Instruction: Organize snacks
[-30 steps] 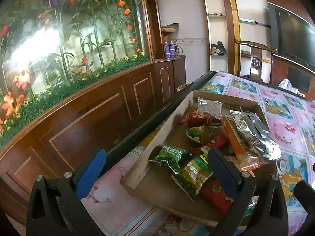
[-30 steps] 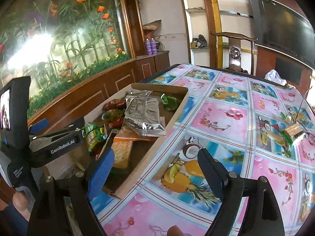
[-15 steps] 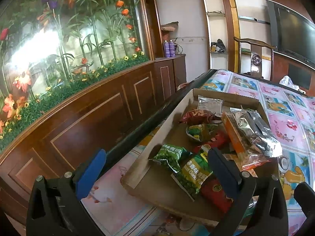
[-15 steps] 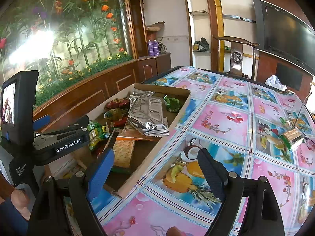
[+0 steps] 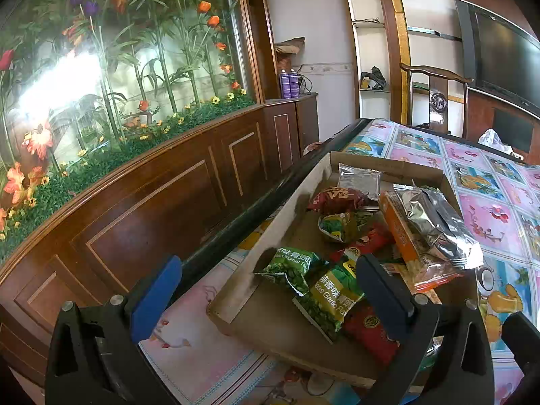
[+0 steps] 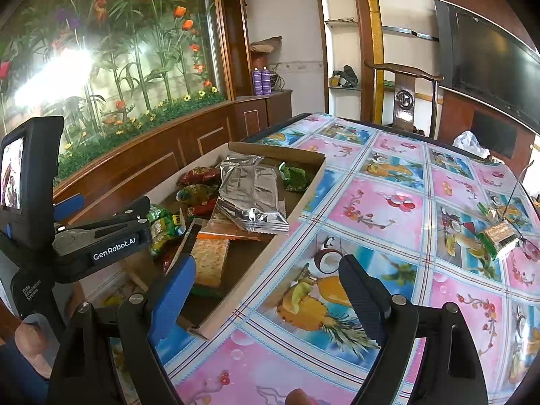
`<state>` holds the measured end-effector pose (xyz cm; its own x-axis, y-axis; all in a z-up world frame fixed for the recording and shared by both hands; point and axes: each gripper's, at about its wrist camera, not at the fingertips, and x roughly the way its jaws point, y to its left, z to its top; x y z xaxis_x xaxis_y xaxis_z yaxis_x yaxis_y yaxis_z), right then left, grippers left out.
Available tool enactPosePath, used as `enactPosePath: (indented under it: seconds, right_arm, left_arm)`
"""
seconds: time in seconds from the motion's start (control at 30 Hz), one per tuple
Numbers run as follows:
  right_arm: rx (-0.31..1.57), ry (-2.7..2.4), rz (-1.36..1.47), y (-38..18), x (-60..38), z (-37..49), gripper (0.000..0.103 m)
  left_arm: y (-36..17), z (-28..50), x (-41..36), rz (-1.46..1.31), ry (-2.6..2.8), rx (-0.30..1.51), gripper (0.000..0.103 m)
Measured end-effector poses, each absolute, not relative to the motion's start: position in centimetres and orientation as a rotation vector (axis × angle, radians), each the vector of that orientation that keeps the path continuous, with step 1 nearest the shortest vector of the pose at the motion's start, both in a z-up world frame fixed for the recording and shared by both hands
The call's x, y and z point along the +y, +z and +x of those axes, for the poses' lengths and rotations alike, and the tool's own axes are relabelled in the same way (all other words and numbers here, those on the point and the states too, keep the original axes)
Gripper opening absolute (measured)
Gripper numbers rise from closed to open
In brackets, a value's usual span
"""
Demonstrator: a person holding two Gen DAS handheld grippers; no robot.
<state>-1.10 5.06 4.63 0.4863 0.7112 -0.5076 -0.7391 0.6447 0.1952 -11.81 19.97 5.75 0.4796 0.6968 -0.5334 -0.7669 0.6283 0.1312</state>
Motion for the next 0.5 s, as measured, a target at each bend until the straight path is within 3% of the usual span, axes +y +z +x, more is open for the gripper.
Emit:
enactPosePath:
  seconds: [0.5]
  right_arm:
    - [0.598, 0.875, -0.059, 4.53, 4.97, -0.73, 0.090]
  left_arm:
    - [5.81, -11.69, 19.93, -0.132, 0.896, 0.589, 0.103]
